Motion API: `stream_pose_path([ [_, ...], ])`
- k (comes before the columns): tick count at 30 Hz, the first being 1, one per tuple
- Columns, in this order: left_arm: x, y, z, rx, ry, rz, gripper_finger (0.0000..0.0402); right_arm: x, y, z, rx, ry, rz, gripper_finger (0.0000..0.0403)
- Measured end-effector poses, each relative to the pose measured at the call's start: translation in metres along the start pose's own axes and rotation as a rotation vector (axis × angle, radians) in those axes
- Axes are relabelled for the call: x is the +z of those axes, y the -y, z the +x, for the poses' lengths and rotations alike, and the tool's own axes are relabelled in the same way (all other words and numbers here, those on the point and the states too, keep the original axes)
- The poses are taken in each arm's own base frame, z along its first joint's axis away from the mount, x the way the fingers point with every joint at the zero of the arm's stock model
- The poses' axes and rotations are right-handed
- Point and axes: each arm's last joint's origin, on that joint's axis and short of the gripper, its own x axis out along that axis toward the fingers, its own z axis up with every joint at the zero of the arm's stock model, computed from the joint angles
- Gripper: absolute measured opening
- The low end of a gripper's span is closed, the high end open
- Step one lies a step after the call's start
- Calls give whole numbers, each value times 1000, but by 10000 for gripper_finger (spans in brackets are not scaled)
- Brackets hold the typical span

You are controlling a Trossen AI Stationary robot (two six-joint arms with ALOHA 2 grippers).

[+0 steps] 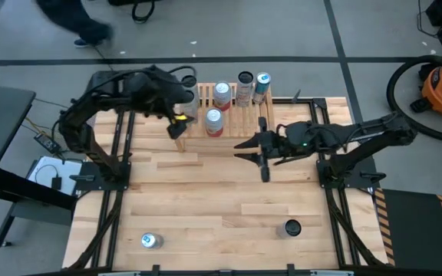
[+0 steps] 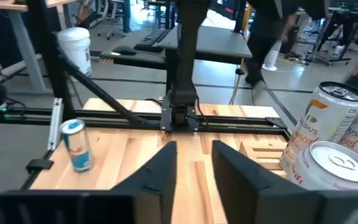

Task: Place canned beverage on shelf
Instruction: Put the pink white soda can on the shelf aligned with the other pink white soda can

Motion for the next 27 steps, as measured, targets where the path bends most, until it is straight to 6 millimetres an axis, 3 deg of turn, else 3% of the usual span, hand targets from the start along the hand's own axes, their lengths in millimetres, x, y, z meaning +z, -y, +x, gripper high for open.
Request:
stream_pose_path([
  [5,-10,0,-16,56,-7,-12,315,-8,6,24,-29,-1,19,67],
  [15,-17,1,-34,28,10,9,315,-39,19,81,-118,-43,69,17],
  [27,-18,0,-37,27,16,37,315,-74,40,118,-279,-117,109,10],
])
